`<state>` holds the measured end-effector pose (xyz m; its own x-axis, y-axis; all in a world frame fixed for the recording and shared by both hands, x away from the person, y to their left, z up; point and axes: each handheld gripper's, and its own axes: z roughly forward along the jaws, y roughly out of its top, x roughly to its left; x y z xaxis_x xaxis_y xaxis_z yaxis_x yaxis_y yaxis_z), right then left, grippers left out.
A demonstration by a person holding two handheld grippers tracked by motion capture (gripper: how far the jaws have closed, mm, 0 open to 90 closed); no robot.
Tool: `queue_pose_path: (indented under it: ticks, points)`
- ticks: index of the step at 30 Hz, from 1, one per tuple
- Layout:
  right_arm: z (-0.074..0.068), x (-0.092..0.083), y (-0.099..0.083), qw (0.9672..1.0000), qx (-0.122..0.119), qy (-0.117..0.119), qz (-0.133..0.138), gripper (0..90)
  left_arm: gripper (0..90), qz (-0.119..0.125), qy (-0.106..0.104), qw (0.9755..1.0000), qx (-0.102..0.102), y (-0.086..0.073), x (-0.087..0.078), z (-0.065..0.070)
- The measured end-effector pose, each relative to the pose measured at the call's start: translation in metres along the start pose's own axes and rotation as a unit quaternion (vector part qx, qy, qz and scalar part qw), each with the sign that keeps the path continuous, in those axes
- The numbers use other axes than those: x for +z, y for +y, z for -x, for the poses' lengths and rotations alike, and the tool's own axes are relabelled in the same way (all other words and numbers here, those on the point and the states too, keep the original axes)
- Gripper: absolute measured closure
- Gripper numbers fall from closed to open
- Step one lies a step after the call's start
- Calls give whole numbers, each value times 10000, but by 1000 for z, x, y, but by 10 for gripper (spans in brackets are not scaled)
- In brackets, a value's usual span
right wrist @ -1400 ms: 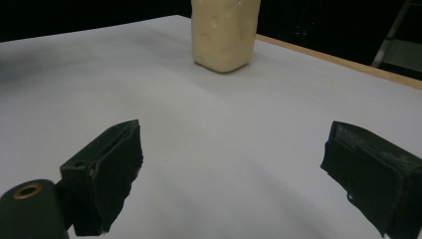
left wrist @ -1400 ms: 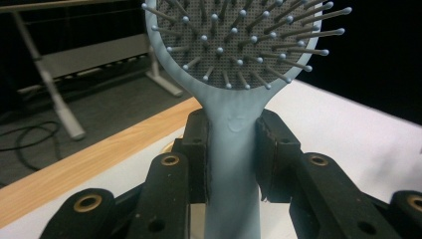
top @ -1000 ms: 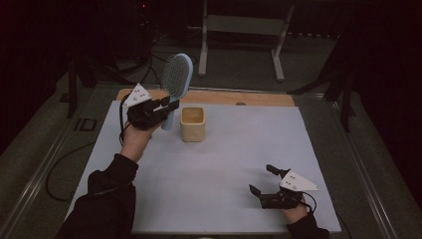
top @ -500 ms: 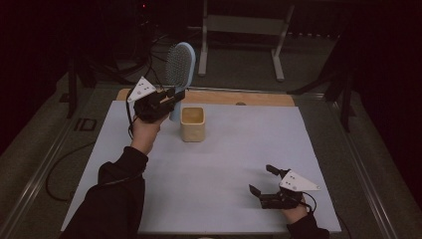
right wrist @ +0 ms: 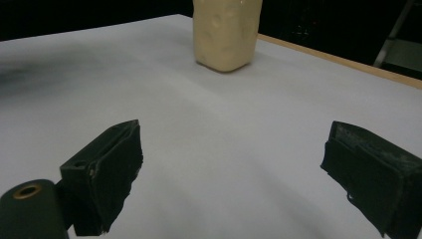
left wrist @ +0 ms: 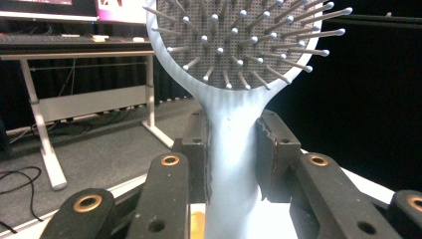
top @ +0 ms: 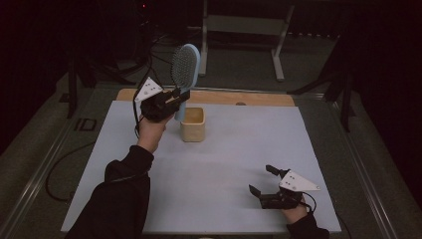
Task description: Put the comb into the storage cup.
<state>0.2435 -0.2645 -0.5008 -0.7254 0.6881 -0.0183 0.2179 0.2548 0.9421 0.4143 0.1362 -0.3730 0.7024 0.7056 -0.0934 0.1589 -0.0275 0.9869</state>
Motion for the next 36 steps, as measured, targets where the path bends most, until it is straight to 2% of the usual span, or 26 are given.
queue_pose_path:
  ticks: [16,27,36]
  points:
    - [0,0,0,10000,3,15,11,83,699,44,-62,10000,27,-10,26,-5]
    - [0,0,0,10000,7,23,18,83,699,80,-141,9999,-42,-14,39,-10]
    - [0,0,0,10000,2,24,15,83,699,114,-70,9998,-122,-26,46,-14]
